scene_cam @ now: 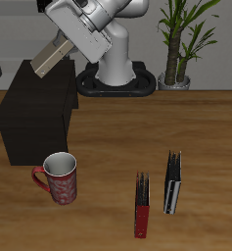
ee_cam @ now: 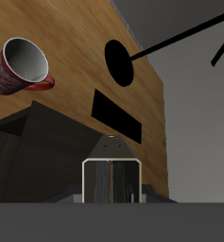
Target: Place the yellow book flat on top of the shelf
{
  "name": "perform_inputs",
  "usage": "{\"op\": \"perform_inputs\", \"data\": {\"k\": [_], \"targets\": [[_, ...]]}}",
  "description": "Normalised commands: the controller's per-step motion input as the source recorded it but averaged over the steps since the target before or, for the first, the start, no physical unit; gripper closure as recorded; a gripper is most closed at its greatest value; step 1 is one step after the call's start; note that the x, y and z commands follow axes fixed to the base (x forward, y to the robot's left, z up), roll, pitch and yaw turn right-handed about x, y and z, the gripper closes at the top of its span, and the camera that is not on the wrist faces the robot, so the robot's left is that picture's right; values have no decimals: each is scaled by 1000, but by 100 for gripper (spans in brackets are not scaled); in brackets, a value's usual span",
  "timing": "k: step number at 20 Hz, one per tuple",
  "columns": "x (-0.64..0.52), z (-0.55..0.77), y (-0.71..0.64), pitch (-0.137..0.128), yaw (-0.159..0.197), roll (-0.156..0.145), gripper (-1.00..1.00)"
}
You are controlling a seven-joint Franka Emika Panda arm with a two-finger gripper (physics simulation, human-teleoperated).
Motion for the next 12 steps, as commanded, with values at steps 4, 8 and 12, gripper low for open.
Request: {"op": "perform_inputs", "data": {"k": [4, 8, 12], "targets": [[76, -142, -332, 32, -16, -73, 100], [35, -82, -205, 26, -23, -56, 100], [75, -121, -290, 8, -2, -60, 100]]}}
